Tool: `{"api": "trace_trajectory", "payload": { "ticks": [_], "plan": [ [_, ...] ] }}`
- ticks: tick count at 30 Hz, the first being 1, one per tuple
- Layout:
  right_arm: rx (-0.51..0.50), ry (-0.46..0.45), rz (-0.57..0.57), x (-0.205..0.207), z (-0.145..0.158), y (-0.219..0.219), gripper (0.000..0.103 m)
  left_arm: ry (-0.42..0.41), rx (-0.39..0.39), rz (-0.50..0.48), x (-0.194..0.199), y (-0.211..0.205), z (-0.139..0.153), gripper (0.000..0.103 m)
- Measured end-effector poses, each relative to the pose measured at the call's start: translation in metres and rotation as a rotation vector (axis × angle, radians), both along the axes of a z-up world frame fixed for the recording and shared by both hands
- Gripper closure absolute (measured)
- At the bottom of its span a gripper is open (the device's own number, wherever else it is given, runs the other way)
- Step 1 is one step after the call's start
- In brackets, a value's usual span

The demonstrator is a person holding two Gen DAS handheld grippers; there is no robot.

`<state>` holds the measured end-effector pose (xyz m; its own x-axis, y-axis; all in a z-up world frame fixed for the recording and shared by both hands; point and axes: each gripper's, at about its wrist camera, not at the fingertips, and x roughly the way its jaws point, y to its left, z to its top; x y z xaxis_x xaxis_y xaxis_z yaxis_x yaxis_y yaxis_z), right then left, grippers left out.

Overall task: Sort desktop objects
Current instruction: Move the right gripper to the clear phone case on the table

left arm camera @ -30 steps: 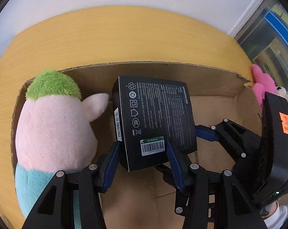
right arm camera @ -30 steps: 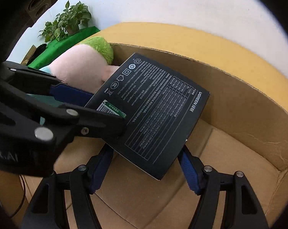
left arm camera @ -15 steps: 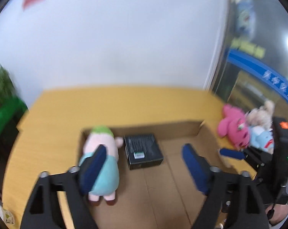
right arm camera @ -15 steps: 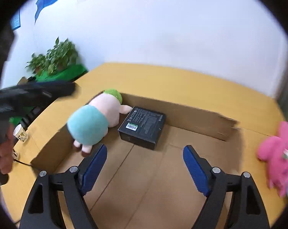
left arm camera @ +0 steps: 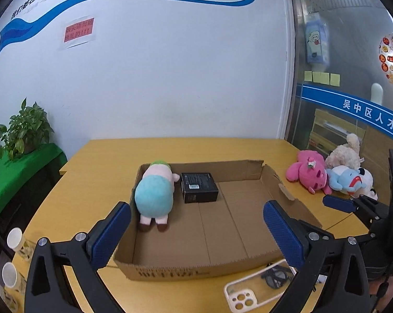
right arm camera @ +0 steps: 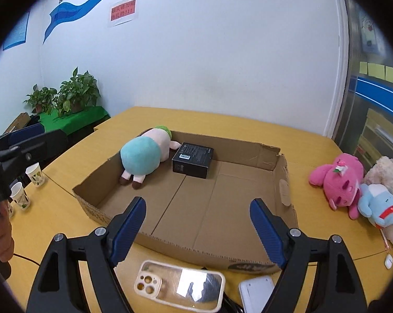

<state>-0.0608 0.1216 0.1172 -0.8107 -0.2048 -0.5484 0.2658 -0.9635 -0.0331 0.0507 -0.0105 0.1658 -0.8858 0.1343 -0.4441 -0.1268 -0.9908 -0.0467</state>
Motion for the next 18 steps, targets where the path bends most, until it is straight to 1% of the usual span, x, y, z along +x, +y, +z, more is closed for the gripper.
{"api": "trace_trajectory", "payload": {
  "ticks": [3,7,10,14,18],
  "plan": [
    [-0.007,-0.002,0.000,0.013,0.000,0.004,0.021,0.008,-0.006,0.017,0.014,0.003,-0.002,0.000],
    [-0.013,-0.005,0.006,0.026,-0.001,0.013,0.021,-0.016,0.019,-0.010,0.024,0.004,-0.005,0.000],
    [-0.009,-0.005,0.009,0.031,-0.004,0.018,0.021,-0.037,0.028,-0.036,0.024,0.008,-0.010,0.000],
    [-0.011,-0.018,0.010,0.032,-0.010,0.023,0.021,-0.055,-0.001,-0.051,0.021,0.018,-0.019,0.000],
    [-0.011,-0.033,0.022,0.032,-0.018,0.027,0.021,-0.109,0.038,-0.079,0.012,0.019,-0.033,0.000]
  ]
}}
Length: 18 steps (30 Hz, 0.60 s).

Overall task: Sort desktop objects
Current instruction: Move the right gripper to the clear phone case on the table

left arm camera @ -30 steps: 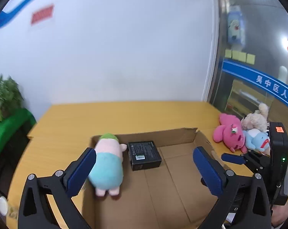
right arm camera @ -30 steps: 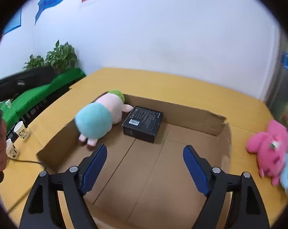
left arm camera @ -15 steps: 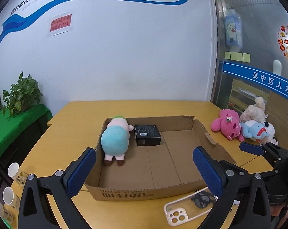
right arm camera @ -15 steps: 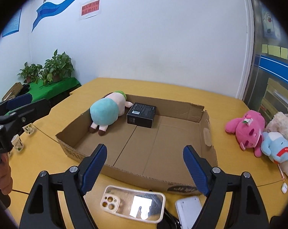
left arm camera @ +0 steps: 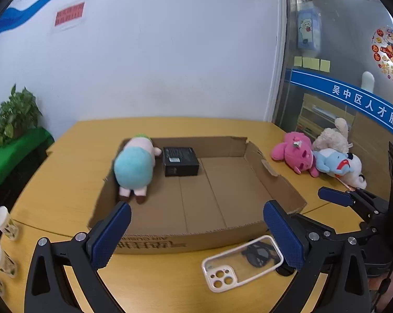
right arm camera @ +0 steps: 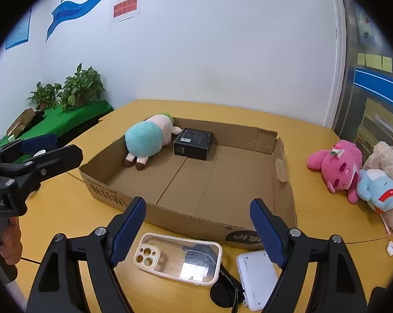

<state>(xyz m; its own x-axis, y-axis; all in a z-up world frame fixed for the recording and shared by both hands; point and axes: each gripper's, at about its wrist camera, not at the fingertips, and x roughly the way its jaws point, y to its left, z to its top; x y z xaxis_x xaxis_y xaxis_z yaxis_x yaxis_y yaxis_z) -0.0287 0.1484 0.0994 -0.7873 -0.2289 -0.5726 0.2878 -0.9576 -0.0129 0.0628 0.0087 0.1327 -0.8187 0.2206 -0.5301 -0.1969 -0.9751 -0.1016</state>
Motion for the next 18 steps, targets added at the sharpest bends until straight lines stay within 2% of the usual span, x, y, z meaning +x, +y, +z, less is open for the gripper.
{"api": "trace_trajectory", "payload": {
  "ticks": [6,11,13,16,18],
  "plan": [
    [0.003,-0.077,0.056,0.008,-0.033,0.030,0.021,-0.129,0.056,-0.065,-0.014,-0.004,-0.039,0.001],
    [-0.092,-0.224,0.050,0.001,-0.069,0.064,0.023,-0.270,0.129,-0.130,-0.031,-0.002,-0.083,0.002],
    [-0.104,-0.252,0.062,-0.005,-0.077,0.061,0.023,-0.334,0.175,-0.150,-0.040,-0.001,-0.101,0.007],
    [-0.072,-0.262,0.100,-0.014,-0.082,0.044,0.029,-0.427,0.245,-0.176,-0.053,-0.001,-0.125,0.015],
    [-0.059,-0.285,0.121,-0.023,-0.089,0.033,0.039,-0.492,0.280,-0.173,-0.062,-0.001,-0.143,0.018]
  ]
}}
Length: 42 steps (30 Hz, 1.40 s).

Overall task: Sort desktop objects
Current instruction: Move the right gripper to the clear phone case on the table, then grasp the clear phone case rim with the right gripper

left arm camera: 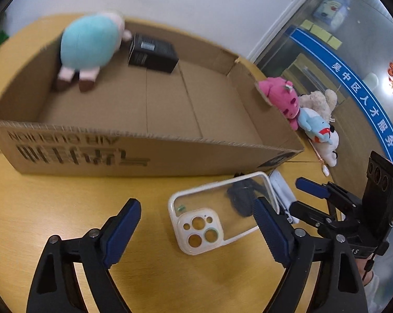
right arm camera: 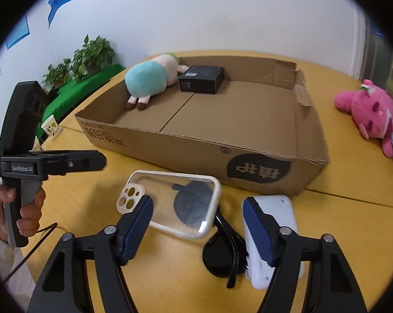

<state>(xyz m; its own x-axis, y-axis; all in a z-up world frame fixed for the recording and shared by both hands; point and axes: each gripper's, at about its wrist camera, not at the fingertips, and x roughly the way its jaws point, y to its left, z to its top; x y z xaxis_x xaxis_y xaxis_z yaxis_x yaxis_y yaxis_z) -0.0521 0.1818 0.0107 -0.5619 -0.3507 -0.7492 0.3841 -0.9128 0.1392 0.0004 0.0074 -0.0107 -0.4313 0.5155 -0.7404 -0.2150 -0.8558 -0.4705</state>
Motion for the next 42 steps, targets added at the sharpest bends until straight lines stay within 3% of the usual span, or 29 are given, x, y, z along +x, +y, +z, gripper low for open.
{"api": "trace_trajectory", "payload": {
  "ticks": [5,12,19,23,27,29,35,37,40,42],
  "plan": [
    [-0.017,-0.110,-0.002,-0.030,-0.026,-0.010,0.056,-0.153,0.081,-0.014,-0.017,0.004,-0.041,0.032],
    [-0.058,-0.126,0.005,-0.030,-0.027,-0.013,0.061,-0.101,0.084,-0.036,-0.015,0.006,-0.034,0.034],
    [-0.136,0.067,0.145,0.024,0.012,-0.029,0.059,0.127,0.081,-0.087,0.042,-0.025,0.036,0.030],
    [-0.148,0.048,0.212,0.051,0.000,-0.042,0.059,0.076,0.051,-0.091,0.066,-0.038,0.025,0.029],
    [-0.140,-0.073,0.122,0.046,-0.030,-0.046,0.059,0.006,0.028,-0.020,0.057,-0.051,0.004,0.031],
    [-0.113,-0.085,0.090,0.040,-0.038,-0.048,0.059,-0.017,0.009,0.019,0.045,-0.054,-0.005,0.031],
    [-0.088,-0.124,0.022,0.006,-0.052,-0.056,0.061,-0.083,-0.084,0.030,0.010,-0.051,-0.031,0.057],
    [-0.064,-0.140,0.005,-0.005,-0.060,-0.062,0.062,-0.081,-0.104,0.029,0.007,-0.050,-0.036,0.072],
    [-0.017,-0.116,-0.013,-0.007,-0.063,-0.067,0.079,-0.077,-0.146,0.023,0.008,-0.047,-0.038,0.091],
    [0.013,-0.104,-0.028,-0.007,-0.063,-0.068,0.090,-0.060,-0.182,0.023,0.012,-0.048,-0.039,0.096]
  ]
}}
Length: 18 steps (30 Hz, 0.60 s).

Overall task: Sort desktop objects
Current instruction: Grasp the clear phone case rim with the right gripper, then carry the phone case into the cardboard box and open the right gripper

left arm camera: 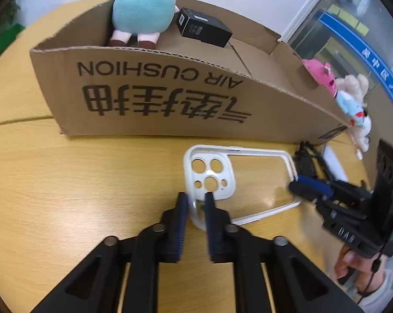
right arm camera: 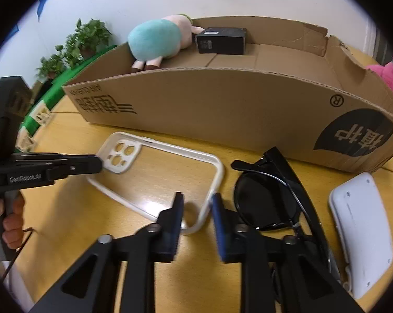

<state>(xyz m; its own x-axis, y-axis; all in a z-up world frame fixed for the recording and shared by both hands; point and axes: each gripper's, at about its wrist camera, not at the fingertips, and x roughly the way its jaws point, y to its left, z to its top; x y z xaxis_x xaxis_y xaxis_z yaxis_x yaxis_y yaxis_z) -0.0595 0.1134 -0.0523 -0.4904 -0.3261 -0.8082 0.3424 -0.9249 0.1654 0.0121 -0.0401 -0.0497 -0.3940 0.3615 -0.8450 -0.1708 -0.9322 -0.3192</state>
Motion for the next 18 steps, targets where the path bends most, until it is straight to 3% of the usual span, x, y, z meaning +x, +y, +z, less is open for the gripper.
{"api": "trace_trajectory", "payload": {
  "ticks": [5,10,14,18],
  "plan": [
    [-0.002,0.026,0.000,0.012,0.008,0.000,0.094,0.090,-0.033,0.001,0.018,-0.001,0.025,0.098],
    [-0.067,0.194,-0.010,0.018,0.081,0.008,0.094,0.277,-0.021,-0.002,0.020,-0.001,0.108,0.098],
    [-0.065,0.317,-0.014,-0.009,0.138,0.021,0.094,0.406,-0.034,-0.031,-0.013,0.013,0.168,0.098],
    [-0.066,0.348,-0.033,-0.060,0.171,0.034,0.094,0.397,-0.082,-0.052,-0.072,0.031,0.188,0.098]
  ]
}}
